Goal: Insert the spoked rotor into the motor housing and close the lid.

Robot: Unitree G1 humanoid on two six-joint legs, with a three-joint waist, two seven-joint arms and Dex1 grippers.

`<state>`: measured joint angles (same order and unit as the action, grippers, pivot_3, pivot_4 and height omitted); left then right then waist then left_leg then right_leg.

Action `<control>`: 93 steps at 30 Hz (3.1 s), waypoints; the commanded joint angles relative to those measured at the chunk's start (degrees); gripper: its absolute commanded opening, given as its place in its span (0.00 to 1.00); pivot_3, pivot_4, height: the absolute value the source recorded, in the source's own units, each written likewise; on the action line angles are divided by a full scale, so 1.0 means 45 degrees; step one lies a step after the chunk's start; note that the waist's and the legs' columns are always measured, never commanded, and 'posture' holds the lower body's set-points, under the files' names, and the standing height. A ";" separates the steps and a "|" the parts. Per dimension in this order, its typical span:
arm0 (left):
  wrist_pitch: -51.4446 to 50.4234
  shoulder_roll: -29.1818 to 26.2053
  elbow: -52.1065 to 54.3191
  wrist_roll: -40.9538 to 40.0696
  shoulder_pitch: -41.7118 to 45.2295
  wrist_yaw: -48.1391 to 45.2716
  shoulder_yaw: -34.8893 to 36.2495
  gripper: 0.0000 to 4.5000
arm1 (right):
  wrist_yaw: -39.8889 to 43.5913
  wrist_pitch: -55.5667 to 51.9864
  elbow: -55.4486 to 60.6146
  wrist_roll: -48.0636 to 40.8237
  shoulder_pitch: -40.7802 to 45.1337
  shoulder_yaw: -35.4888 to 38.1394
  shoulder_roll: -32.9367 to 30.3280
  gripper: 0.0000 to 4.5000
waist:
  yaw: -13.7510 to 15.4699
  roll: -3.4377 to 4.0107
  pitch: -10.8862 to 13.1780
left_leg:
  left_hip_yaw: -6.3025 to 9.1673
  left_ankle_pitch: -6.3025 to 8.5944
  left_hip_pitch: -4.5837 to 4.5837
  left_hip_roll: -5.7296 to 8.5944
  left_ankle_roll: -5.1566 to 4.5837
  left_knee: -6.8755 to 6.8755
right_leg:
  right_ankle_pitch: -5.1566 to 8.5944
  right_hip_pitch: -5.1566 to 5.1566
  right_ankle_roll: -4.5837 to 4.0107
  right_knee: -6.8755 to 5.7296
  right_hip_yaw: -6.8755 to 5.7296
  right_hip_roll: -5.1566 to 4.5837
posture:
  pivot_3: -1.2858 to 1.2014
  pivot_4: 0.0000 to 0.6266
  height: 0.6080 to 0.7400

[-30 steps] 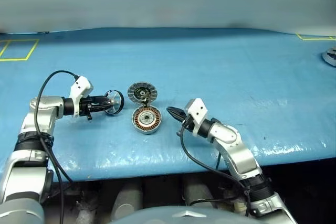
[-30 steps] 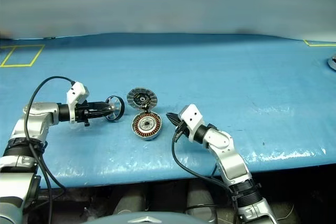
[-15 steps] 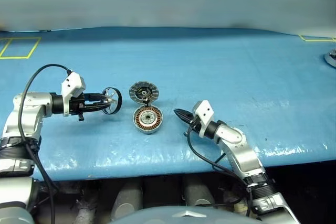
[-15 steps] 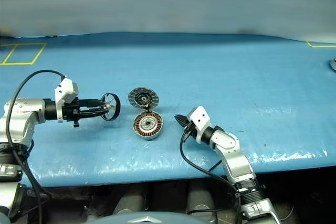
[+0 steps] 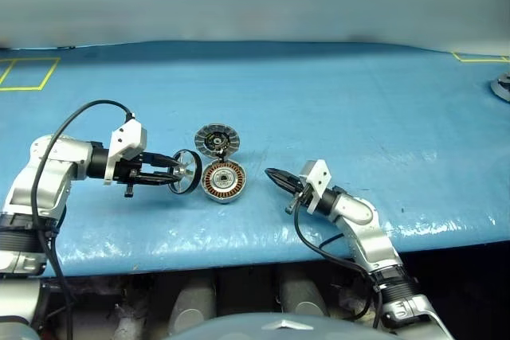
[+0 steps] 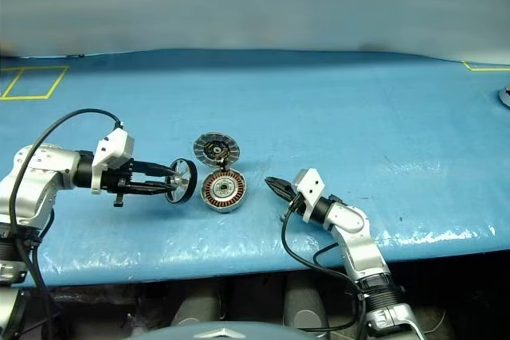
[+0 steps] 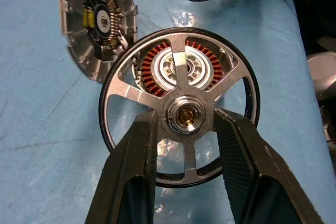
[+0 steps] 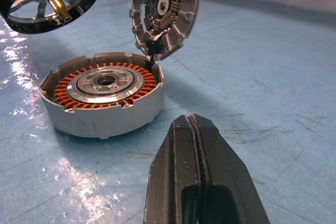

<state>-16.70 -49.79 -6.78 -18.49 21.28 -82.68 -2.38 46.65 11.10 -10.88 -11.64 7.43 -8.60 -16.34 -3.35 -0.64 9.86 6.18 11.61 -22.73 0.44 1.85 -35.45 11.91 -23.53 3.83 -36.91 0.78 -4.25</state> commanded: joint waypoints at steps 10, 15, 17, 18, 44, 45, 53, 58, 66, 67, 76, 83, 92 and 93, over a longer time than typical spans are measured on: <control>0.0826 0.0701 -0.0858 0.0658 0.2387 -0.0921 -0.1480 0.31 | 0.0356 0.1150 -0.0078 0.0115 -0.0424 0.0039 -0.0065 0.00 | 0.0074 -0.0005 0.0003 | 0.0001 0.0000 -0.0002 0.0000 0.0000 -0.0012 | -0.0001 0.0006 0.0002 -0.0004 0.0003 0.0008 | 0.52 0.24 1.00; 0.1012 0.0926 -0.1272 0.0980 0.3408 -0.1451 -0.2077 0.31 | 0.0254 0.1185 -0.0088 0.0329 -0.0488 0.0008 -0.0131 0.00 | 0.0071 -0.0007 0.0004 | -0.0001 0.0000 -0.0001 0.0001 0.0000 -0.0017 | -0.0002 0.0008 0.0004 -0.0004 0.0006 0.0008 | 0.52 0.24 1.00; 0.1175 0.1089 -0.1578 0.1186 0.3780 -0.1581 -0.2296 0.31 | 0.0149 0.1211 -0.0075 0.0433 -0.0490 0.0009 -0.0132 0.00 | 0.0072 -0.0007 0.0004 | -0.0001 0.0000 0.0000 0.0000 0.0000 -0.0019 | -0.0002 0.0010 0.0004 -0.0006 0.0006 0.0009 | 0.52 0.24 1.00; 0.1280 0.1185 -0.1747 0.1296 0.3959 -0.1632 -0.2406 0.31 | 0.0074 0.1231 -0.0061 0.0508 -0.0495 0.0009 -0.0139 0.00 | 0.0064 -0.0008 0.0004 | 0.0000 0.0000 0.0000 0.0000 -0.0001 -0.0019 | -0.0002 0.0010 0.0004 -0.0006 0.0006 0.0010 | 0.52 0.24 1.00; 0.2831 0.2571 -0.4250 0.2734 0.5173 -0.2181 -0.3660 0.31 | -0.0160 0.0746 0.0357 0.0359 -0.0804 0.0087 -0.0343 0.00 | 0.0059 -0.0009 0.0005 | 0.0000 0.0000 -0.0004 0.0001 -0.0002 -0.0036 | -0.0007 0.0015 0.0011 -0.0012 0.0014 0.0015 | 0.52 0.24 1.00; 0.2900 0.2605 -0.4312 0.2775 0.5189 -0.2180 -0.3672 0.31 | -0.0183 0.0770 0.0346 0.0380 -0.0808 0.0089 -0.0339 0.00 | 0.0058 -0.0010 0.0005 | 0.0000 0.0000 -0.0004 0.0001 -0.0002 -0.0036 | -0.0007 0.0015 0.0011 -0.0012 0.0014 0.0014 | 0.52 0.24 1.00; 0.3172 0.2834 -0.4776 0.2947 0.5413 -0.2155 -0.3627 0.31 | -0.0357 0.0920 0.0318 0.0543 -0.0856 0.0083 -0.0317 0.00 | 0.0056 -0.0010 0.0005 | 0.0001 0.0000 -0.0004 0.0001 -0.0002 -0.0037 | -0.0008 0.0015 0.0012 -0.0013 0.0014 0.0015 | 0.52 0.24 1.00; 0.3154 0.2821 -0.4836 0.2916 0.5507 -0.2101 -0.3546 0.57 | -0.0558 0.1024 0.0315 0.0647 -0.0880 0.0084 -0.0325 0.00 | 0.0056 -0.0010 0.0005 | 0.0000 0.0000 -0.0005 0.0001 -0.0002 -0.0040 | -0.0010 0.0016 0.0016 -0.0014 0.0014 0.0016 | 0.52 0.24 1.00; 0.3349 0.2655 -0.4202 0.2586 0.5207 -0.1698 -0.2882 0.70 | -0.0734 0.0922 0.0239 0.0730 -0.0788 0.0059 -0.0315 0.00 | 0.0064 -0.0010 0.0005 | 0.0001 0.0000 -0.0004 0.0001 -0.0002 -0.0043 | -0.0012 0.0018 0.0018 -0.0014 0.0015 0.0016 | 0.52 0.24 1.00; 0.3344 0.2603 -0.4032 0.2454 0.5109 -0.1659 -0.2746 0.70 | -0.0752 0.0913 0.0232 0.0738 -0.0773 0.0060 -0.0306 0.00 | 0.0060 -0.0010 0.0005 | 0.0001 0.0000 -0.0005 0.0001 -0.0002 -0.0043 | -0.0012 0.0019 0.0019 -0.0014 0.0015 0.0016 | 0.52 0.24 1.00; 0.2430 0.2588 -0.1690 0.1555 0.3033 -0.0860 -0.2130 0.70 | -0.0909 0.0548 0.0146 0.0893 -0.0572 -0.0006 -0.0369 0.00 | 0.0012 -0.0008 0.0004 | 0.0001 0.0001 0.0002 0.0001 -0.0003 -0.0042 | -0.0012 0.0023 0.0017 -0.0015 0.0022 0.0015 | 0.52 0.24 1.00; 0.1721 0.2929 -0.1536 0.1734 0.2771 -0.0299 -0.2513 0.42 | -0.0681 0.0114 -0.0010 0.0873 -0.0271 -0.0051 -0.0368 0.00 | 0.0097 -0.0009 0.0005 | 0.0004 0.0000 0.0003 0.0001 -0.0003 -0.0085 | -0.0011 0.0041 0.0015 -0.0027 0.0025 0.0023 | 0.52 0.24 1.00; 0.2354 0.3291 -0.2482 0.2527 0.2911 0.0551 -0.2810 0.00 | -0.0596 -0.0089 0.0006 0.0697 -0.0390 -0.0042 -0.0280 0.00 | 0.0103 -0.0008 0.0005 | 0.0003 0.0001 0.0003 0.0001 -0.0003 -0.0086 | -0.0014 0.0039 0.0017 -0.0027 0.0028 0.0024 | 0.52 0.24 1.00; 0.2418 0.3320 -0.2539 0.2592 0.2881 0.0538 -0.2865 0.00 | -0.0551 -0.0080 0.0019 0.0639 -0.0413 -0.0029 -0.0263 0.00 | 0.0104 -0.0009 0.0005 | 0.0003 0.0001 0.0002 0.0001 -0.0004 -0.0086 | -0.0014 0.0038 0.0017 -0.0027 0.0028 0.0024 | 0.52 0.24 1.00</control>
<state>-7.03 -35.01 -18.22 -7.30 33.33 -80.47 -14.96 43.80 10.50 -11.46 -7.36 5.61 -9.14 -17.82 -2.89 -0.68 9.88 6.19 11.62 -22.73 0.45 1.84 -35.84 11.85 -23.36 3.91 -37.03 0.91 -4.14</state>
